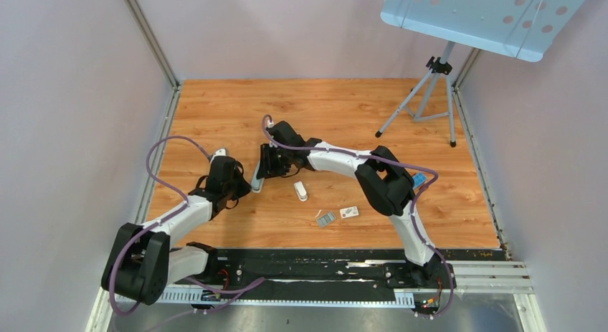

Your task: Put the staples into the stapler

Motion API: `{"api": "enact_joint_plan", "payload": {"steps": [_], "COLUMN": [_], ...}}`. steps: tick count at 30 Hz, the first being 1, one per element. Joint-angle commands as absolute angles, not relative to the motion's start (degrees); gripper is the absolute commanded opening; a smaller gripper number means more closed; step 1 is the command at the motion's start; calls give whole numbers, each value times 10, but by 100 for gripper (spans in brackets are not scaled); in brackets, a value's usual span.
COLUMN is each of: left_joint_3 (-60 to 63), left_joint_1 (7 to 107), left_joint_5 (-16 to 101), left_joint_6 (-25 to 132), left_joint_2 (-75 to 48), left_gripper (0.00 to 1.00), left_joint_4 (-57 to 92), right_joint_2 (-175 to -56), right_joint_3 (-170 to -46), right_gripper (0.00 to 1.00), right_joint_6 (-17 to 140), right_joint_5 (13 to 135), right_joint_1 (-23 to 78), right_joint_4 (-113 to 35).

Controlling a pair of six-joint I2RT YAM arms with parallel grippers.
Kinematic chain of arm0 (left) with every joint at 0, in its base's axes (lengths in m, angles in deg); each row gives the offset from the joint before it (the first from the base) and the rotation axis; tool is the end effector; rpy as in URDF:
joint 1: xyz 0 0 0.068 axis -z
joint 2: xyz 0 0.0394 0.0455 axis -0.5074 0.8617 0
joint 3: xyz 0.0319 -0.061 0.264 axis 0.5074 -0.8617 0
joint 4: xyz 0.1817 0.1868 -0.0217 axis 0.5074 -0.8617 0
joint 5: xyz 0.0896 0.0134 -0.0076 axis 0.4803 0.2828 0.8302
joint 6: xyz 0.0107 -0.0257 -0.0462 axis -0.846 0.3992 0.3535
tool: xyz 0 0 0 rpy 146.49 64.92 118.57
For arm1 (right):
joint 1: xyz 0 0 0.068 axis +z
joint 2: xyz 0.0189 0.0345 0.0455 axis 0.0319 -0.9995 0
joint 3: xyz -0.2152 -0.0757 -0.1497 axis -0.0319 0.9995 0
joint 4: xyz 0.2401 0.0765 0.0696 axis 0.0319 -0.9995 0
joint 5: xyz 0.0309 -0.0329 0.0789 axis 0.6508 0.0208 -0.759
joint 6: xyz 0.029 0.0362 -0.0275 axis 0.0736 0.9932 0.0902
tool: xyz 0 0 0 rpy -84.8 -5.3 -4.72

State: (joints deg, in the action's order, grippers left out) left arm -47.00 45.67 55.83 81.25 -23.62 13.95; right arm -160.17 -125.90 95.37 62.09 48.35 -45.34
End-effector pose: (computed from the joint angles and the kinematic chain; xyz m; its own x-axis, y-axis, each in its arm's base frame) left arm 0.2063 -0.0526 0.1593 -0.6371 -0.4811 -0.6022 -0.2669 0.8706 -0.4132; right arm 0.3089 0.3894 0.1815 -0.8848 -0.1098 -0.4528 -0.4180 0.6166 0.6671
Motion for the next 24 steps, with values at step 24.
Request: {"api": "enact_joint_plan", "payload": {"steps": [24], "left_joint_3": [-422], "left_joint_1": [454], "left_joint_5": [579], "left_joint_6": [813], "left_joint_2": [-345], "left_gripper": [42], "left_joint_4": [32], "right_joint_2": [-1642], "right_joint_3": [-1241], "right_gripper": [35], "right_joint_6": [940], "right_joint_5": [669], "right_joint_1": [493], "right_joint_4": [-532]}}
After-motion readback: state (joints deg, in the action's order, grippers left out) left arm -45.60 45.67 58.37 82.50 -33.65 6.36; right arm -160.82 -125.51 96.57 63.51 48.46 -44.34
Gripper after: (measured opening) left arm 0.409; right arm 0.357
